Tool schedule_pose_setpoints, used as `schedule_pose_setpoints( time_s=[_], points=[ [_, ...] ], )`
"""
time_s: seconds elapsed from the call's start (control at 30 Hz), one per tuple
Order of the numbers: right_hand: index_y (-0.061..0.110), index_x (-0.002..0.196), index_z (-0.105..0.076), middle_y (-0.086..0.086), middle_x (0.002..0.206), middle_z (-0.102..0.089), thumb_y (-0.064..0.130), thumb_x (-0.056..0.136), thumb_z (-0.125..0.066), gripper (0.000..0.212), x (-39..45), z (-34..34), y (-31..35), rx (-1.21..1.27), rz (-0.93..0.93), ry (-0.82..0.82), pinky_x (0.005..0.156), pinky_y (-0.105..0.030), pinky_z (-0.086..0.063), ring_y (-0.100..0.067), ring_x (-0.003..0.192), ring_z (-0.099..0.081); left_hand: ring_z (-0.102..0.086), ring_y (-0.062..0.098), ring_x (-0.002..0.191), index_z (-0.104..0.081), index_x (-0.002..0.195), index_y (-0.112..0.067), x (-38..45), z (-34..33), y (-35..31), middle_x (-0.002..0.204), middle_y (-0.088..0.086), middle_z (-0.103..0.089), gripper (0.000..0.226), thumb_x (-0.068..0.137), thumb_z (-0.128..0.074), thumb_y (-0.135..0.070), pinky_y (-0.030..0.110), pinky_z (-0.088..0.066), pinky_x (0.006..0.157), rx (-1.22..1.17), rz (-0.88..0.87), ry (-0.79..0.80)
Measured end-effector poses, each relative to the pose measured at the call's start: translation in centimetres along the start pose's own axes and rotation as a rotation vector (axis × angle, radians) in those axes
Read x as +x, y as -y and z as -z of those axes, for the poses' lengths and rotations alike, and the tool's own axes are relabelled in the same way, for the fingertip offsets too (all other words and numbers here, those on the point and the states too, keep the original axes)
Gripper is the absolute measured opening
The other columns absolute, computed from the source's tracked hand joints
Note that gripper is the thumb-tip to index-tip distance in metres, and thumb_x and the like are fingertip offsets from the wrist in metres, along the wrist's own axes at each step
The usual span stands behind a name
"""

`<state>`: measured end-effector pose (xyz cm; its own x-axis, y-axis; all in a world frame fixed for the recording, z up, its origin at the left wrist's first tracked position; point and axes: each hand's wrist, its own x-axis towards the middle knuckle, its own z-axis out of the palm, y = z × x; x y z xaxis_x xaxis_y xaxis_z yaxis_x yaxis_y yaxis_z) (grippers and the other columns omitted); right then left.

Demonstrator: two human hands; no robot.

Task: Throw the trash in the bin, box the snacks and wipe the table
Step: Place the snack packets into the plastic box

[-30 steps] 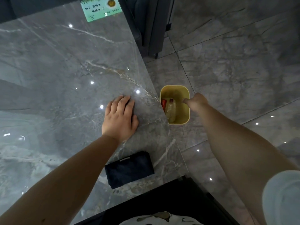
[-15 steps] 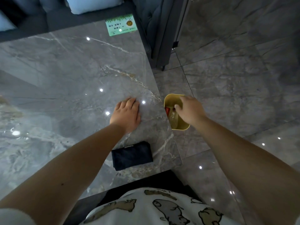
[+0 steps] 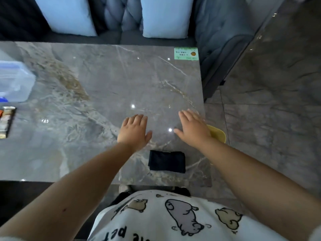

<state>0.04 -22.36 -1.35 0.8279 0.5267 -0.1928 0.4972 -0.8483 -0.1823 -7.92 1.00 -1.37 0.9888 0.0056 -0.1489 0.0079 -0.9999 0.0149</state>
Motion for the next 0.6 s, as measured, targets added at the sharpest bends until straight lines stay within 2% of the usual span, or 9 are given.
schedule_pose_setpoints(
  time_s=[0.2, 0.4, 0.6],
  points=[
    [0.01, 0.15, -0.015, -0.008, 0.158, -0.018, 0.056, 0.092, -0.042, 0.079, 3.1, -0.4, 9.7, -0.046, 0.045, 0.006, 0.117, -0.04, -0.013, -0.024, 0.145, -0.009, -0.038, 0.03, 0.133, -0.04, 0.139, -0.011, -4.6, 0.4, 9.5, 0.142, 0.011, -0.046, 0.066, 0.089, -0.043, -0.053, 0.044, -0.027, 0.11, -0.02, 0.074, -0.065],
    [0.008, 0.147, -0.025, -0.012, 0.153, -0.029, 0.053, 0.088, -0.051, 0.078, 5.9, -1.6, 20.8, -0.057, 0.101, -0.068, 0.115, -0.04, -0.017, -0.027, 0.143, -0.019, -0.027, 0.029, 0.14, -0.031, 0.146, -0.011, -9.2, 0.5, 20.5, 0.15, 0.011, -0.036, 0.07, 0.092, -0.036, -0.054, 0.044, -0.019, 0.114, 0.016, 0.122, -0.043],
    [0.008, 0.147, -0.024, -0.011, 0.154, -0.028, 0.053, 0.089, -0.05, 0.079, 8.1, -2.2, 27.9, -0.072, 0.132, -0.049, 0.116, -0.039, -0.016, -0.027, 0.143, -0.019, -0.027, 0.029, 0.14, -0.031, 0.145, -0.012, -12.4, 0.5, 26.6, 0.15, 0.01, -0.036, 0.067, 0.092, -0.036, -0.054, 0.044, -0.021, 0.115, -0.009, 0.166, -0.066]
  ],
)
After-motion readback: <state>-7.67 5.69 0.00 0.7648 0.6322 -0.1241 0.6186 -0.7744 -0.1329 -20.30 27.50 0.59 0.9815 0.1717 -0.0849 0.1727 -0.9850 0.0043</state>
